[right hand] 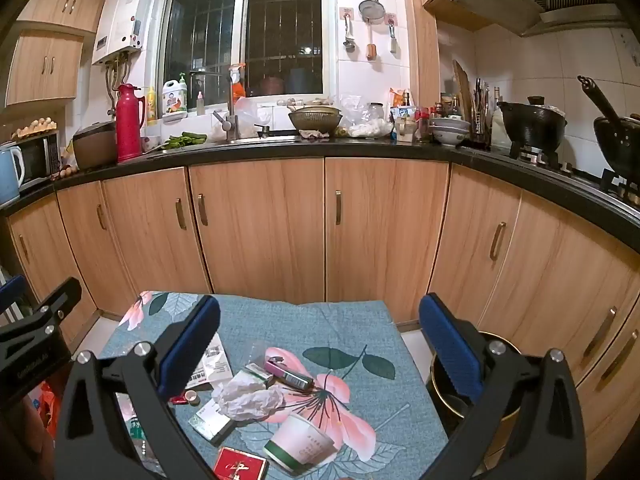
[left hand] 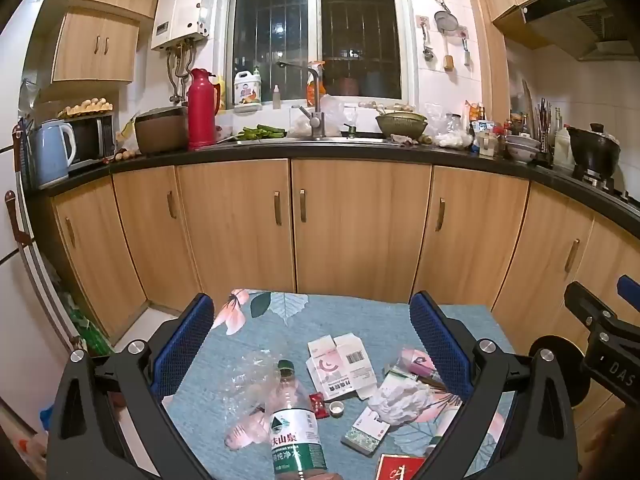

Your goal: Collect trash

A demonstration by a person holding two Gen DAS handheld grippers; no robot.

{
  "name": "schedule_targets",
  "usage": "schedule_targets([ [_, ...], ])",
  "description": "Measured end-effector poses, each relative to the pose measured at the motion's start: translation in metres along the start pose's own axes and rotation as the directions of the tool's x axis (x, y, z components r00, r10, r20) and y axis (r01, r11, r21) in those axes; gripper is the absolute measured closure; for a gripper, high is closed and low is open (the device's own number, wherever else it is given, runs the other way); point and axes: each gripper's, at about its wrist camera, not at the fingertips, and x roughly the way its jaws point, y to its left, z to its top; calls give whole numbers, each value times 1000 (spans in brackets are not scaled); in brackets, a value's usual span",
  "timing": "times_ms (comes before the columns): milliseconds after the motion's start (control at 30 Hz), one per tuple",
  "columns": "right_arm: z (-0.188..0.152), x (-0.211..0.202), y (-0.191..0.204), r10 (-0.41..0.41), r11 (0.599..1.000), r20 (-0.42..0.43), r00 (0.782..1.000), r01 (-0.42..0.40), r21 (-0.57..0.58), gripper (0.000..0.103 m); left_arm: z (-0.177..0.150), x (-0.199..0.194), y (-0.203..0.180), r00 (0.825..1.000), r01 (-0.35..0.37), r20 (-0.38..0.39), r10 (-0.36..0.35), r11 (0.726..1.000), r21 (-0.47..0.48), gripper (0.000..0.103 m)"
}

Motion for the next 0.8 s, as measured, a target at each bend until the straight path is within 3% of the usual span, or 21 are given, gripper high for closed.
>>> schedule_targets([
  [800,-1,1,-1,4,1000,-10,1000,-4,14,3,0,-1,1,1000,7,-17,-7,1000,2,8],
])
